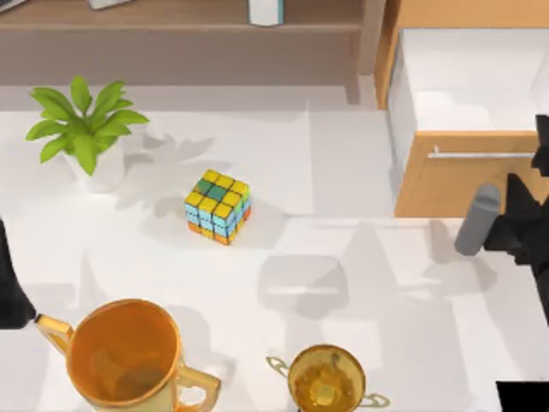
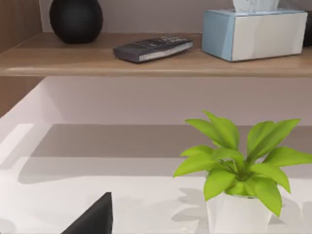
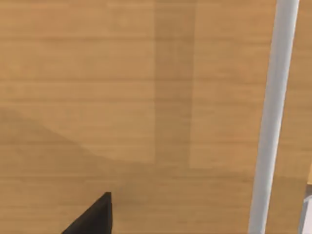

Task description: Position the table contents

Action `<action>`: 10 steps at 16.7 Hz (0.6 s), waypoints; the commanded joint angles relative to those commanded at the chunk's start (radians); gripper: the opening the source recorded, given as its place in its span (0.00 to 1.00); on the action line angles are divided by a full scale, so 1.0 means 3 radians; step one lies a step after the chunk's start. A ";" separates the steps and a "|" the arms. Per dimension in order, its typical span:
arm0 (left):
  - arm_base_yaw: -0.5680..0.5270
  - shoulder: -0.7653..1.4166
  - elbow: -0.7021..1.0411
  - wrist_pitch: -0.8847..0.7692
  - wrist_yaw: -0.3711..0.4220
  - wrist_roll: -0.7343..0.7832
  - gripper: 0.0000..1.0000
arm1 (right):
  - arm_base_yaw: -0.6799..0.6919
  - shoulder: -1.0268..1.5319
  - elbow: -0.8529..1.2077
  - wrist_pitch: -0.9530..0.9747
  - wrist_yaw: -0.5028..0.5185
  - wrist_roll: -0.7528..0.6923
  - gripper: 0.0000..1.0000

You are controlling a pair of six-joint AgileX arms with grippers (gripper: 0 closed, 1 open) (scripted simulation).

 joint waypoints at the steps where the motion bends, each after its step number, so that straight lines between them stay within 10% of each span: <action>1: 0.0000 0.0000 0.0000 0.0000 0.0000 0.0000 1.00 | 0.0000 0.0000 0.0000 0.0000 0.0000 0.0000 1.00; 10: 0.0000 0.0000 0.0000 0.0000 0.0000 0.0000 1.00 | 0.0000 0.0000 0.0000 0.0000 0.0000 0.0000 0.40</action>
